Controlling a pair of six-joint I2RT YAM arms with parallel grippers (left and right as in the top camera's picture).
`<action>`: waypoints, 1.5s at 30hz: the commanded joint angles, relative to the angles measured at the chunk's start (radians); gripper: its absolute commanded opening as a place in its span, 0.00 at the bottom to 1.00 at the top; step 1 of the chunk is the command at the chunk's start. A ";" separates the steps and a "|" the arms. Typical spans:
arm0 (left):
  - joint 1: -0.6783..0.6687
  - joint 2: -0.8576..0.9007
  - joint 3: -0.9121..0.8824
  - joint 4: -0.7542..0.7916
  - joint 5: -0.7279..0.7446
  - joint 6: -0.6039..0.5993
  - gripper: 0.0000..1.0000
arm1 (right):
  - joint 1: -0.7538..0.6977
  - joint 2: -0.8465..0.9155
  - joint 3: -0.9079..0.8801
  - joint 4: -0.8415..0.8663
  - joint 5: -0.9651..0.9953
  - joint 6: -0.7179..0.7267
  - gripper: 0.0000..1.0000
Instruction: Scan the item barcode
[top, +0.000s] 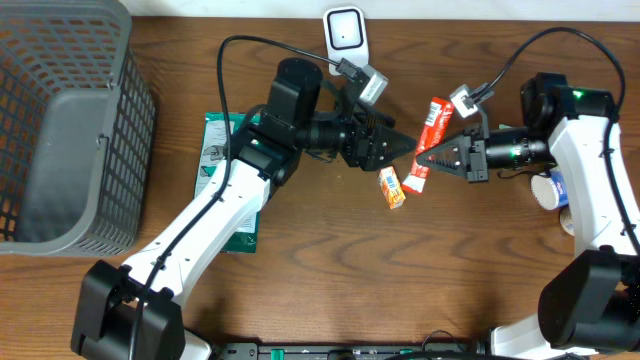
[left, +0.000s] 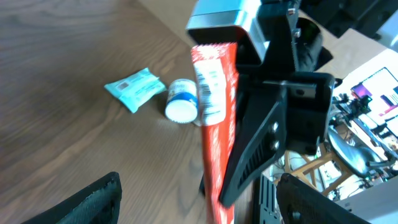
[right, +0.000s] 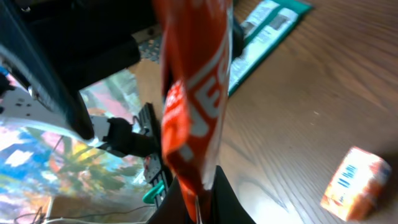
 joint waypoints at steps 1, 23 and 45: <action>-0.013 0.009 0.014 0.020 0.013 0.006 0.78 | 0.039 -0.011 0.009 -0.009 -0.068 -0.046 0.01; -0.035 0.009 0.014 0.019 0.013 0.006 0.08 | 0.137 -0.011 0.009 0.015 0.015 -0.045 0.28; -0.242 0.154 0.014 0.027 -0.259 -0.073 0.09 | -0.305 -0.011 0.009 0.281 0.151 0.312 0.77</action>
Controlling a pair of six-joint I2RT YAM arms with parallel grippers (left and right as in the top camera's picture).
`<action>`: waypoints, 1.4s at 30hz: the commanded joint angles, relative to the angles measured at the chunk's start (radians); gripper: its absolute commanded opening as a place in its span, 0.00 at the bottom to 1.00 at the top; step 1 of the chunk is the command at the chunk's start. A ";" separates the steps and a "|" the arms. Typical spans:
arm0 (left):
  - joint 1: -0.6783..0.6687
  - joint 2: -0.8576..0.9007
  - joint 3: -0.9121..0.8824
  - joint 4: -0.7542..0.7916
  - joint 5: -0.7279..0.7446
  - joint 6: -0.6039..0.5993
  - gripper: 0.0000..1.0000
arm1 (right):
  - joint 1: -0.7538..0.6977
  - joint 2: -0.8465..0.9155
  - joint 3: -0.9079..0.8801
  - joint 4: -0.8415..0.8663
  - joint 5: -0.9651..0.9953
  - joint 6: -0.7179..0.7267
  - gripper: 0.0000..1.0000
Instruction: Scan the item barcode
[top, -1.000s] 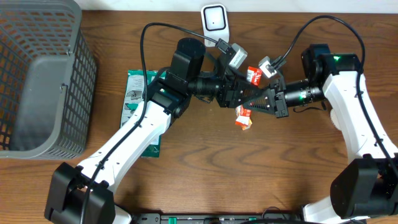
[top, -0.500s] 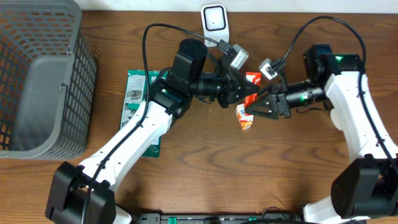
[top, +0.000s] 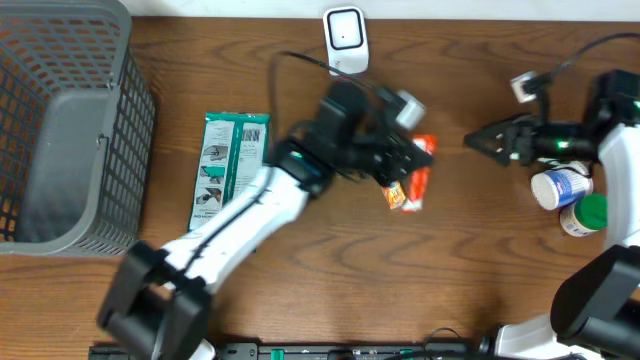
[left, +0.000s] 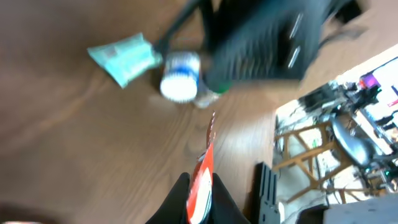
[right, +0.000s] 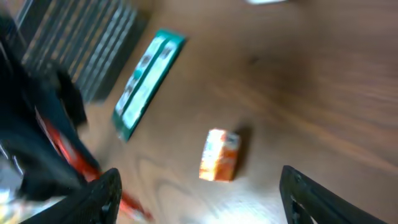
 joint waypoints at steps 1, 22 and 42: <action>-0.107 0.083 0.014 0.048 -0.142 -0.031 0.09 | -0.055 -0.012 0.009 0.032 -0.012 0.136 0.77; -0.056 0.117 0.014 0.256 -0.359 -0.003 0.86 | -0.059 -0.012 0.009 -0.027 0.066 0.163 0.87; 0.368 -0.228 0.014 -0.725 -0.614 -0.003 0.86 | 0.225 -0.012 -0.284 0.077 0.442 0.571 0.01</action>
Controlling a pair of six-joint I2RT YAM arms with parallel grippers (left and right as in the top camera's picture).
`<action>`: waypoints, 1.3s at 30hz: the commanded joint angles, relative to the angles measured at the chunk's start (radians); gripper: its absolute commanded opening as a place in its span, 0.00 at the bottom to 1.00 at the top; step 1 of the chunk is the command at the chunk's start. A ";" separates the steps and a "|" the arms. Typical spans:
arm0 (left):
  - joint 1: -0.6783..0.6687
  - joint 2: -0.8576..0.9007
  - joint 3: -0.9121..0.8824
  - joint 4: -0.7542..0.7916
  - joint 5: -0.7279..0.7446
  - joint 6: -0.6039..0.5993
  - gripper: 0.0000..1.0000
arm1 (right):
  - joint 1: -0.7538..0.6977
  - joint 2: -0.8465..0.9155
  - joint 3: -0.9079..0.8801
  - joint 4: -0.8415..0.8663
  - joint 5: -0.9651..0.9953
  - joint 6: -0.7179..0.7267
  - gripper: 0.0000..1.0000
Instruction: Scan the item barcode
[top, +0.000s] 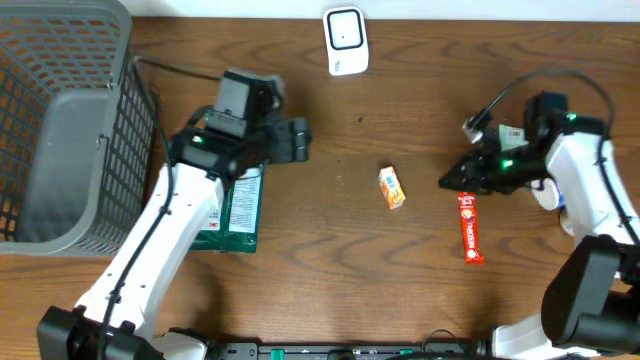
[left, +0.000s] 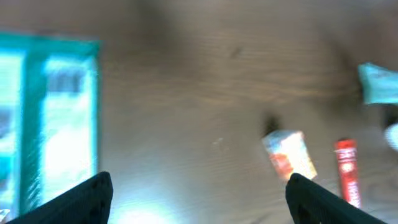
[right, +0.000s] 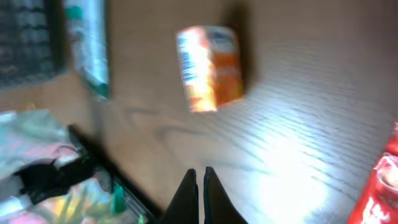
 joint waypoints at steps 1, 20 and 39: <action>0.051 -0.010 -0.001 -0.095 -0.036 0.009 0.87 | 0.047 -0.011 -0.124 0.100 0.252 0.275 0.01; 0.181 0.002 -0.001 -0.098 -0.339 0.004 0.87 | 0.151 -0.011 -0.195 0.163 0.503 0.399 0.01; 0.227 0.010 -0.001 -0.074 -0.368 0.004 0.88 | 0.158 -0.011 -0.462 0.515 0.932 0.509 0.01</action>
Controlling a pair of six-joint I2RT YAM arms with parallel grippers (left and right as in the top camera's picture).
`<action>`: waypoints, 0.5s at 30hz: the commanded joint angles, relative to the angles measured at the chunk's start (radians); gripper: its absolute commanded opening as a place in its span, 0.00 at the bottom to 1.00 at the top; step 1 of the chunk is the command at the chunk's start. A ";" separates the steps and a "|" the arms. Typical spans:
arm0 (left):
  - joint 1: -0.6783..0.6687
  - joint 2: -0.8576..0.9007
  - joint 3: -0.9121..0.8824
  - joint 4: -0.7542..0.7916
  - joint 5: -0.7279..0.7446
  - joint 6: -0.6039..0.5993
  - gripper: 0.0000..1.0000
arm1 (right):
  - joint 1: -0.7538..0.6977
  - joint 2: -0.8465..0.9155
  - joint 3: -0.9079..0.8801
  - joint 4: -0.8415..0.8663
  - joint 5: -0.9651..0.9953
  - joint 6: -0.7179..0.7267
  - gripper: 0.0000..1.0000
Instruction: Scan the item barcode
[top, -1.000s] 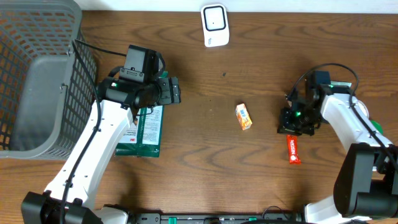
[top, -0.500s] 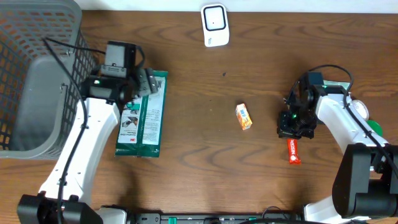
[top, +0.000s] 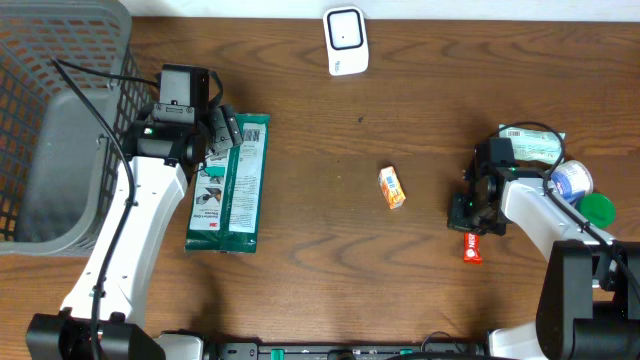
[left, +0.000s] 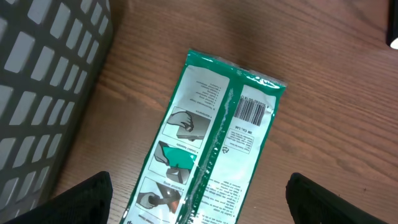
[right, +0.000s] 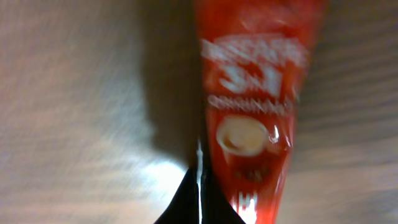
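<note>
A red stick packet lies flat on the table at the right; it fills the right wrist view. My right gripper is low over its upper end, shut, its fingers pressed together just left of the packet, nothing between them. The white scanner stands at the back edge. At the left, my left gripper hangs open above the top end of a green packet, whose barcode faces up. The left gripper holds nothing.
A small orange box lies mid-table. A grey basket fills the far left. By the right arm lie a teal packet, a white bottle with a blue cap and a green cap.
My left gripper, still open, moved left from beside the green packet to above its top end. My right gripper, still shut, moved down over the red stick's upper end.
My right gripper held the red stick mid-table with the open left gripper around it. Then the left gripper was shut on the stick and the right was open, off to the right. Then the stick lay on the table at the right, both arms apart; now the right gripper is low beside it.
</note>
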 joint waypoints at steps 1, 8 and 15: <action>0.004 0.009 -0.001 0.000 -0.021 0.004 0.87 | 0.009 0.037 -0.040 0.048 0.261 0.045 0.01; 0.004 0.009 -0.001 0.000 -0.021 0.004 0.87 | 0.009 0.037 -0.040 0.111 0.398 0.068 0.01; 0.004 0.009 -0.001 0.000 -0.021 0.004 0.87 | 0.009 0.037 -0.040 0.113 -0.014 -0.069 0.01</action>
